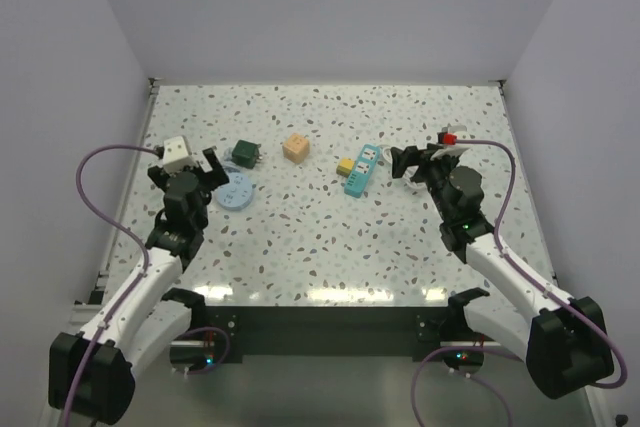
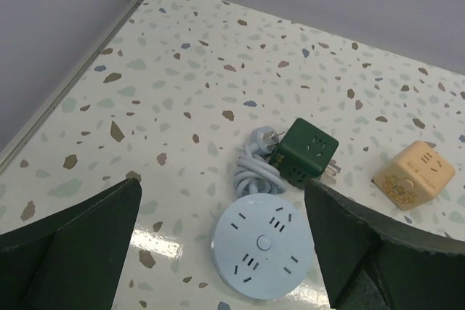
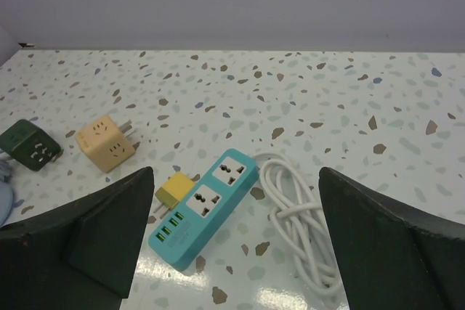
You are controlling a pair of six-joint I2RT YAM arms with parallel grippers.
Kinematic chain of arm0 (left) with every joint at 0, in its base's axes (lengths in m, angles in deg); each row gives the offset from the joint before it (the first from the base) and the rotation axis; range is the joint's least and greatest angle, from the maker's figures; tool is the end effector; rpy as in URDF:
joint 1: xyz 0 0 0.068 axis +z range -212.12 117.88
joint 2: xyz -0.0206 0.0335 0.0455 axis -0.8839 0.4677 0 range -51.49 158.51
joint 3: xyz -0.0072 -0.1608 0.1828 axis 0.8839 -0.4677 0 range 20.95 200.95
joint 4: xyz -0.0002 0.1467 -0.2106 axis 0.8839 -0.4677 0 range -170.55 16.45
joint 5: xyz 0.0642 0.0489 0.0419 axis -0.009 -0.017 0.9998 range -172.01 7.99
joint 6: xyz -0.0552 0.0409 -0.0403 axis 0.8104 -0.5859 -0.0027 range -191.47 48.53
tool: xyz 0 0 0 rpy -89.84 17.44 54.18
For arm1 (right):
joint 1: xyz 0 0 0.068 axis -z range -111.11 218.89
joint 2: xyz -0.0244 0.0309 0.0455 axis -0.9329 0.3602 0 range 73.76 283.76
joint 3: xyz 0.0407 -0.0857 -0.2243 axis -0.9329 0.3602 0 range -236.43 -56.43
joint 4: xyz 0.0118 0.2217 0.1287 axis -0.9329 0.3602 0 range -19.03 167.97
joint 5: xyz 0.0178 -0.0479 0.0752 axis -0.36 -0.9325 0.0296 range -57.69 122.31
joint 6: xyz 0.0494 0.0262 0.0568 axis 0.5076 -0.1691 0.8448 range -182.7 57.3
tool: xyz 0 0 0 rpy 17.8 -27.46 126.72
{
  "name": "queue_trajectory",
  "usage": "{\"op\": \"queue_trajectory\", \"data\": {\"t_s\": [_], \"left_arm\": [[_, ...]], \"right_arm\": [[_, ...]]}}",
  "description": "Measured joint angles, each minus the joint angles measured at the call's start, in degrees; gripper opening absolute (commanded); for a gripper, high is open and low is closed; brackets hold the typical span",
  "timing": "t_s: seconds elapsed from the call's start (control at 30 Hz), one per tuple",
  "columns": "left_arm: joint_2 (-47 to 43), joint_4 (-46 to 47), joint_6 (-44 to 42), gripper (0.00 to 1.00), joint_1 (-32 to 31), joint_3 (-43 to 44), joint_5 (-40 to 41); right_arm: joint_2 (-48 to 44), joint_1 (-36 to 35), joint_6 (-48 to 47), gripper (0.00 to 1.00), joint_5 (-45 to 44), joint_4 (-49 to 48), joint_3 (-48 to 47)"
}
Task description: Insert the plug
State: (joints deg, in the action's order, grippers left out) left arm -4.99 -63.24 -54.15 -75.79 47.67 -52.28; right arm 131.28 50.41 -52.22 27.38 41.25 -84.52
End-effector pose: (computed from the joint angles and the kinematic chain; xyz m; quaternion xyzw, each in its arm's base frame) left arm 0.2383 -0.0230 0.2362 -0.1892 0.7319 0.0218 0.6542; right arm 0.2630 0.0817 0.2456 -0.0187 0.7051 0.1478 0.6933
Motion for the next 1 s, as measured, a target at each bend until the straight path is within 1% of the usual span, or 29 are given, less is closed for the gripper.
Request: {"op": "queue_trajectory", "data": {"t_s": [0.13, 0.2, 0.37, 0.43, 0.53, 0.63, 1.0], "left_arm": [[5.4, 1.8, -1.3, 1.0, 0.0, 0.3, -1.1], [9.5, 3.2, -2.5, 1.0, 0.0, 1.6, -2.8], [23.6, 7.7, -6.3, 1.0, 0.0, 8.8, -9.4], [29.2, 9.3, -7.8, 0.97, 0.0, 11.7, -11.7], [37.4, 9.4, -9.9, 0.96, 0.0, 17.0, -14.9], [43.1, 9.4, -11.2, 0.94, 0.0, 20.3, -17.0], [50.3, 7.1, -12.4, 0.93, 0.1, 26.0, -19.2]], "right_arm": [[0.0, 0.0, 0.0, 0.99, 0.1, 0.4, -0.1], [0.0, 0.0, 0.1, 0.99, 0.2, 0.7, -0.3], [-0.2, 0.0, 0.2, 0.99, 0.6, 2.1, -0.8], [-0.5, 0.0, 0.3, 0.99, 0.9, 2.5, -0.9], [-1.3, 0.0, 0.5, 0.99, 1.4, 3.2, -0.9], [-2.2, 0.0, 0.8, 0.99, 1.6, 3.2, -0.9], [-3.3, 0.0, 1.2, 0.99, 2.4, 3.2, -0.9]]}}
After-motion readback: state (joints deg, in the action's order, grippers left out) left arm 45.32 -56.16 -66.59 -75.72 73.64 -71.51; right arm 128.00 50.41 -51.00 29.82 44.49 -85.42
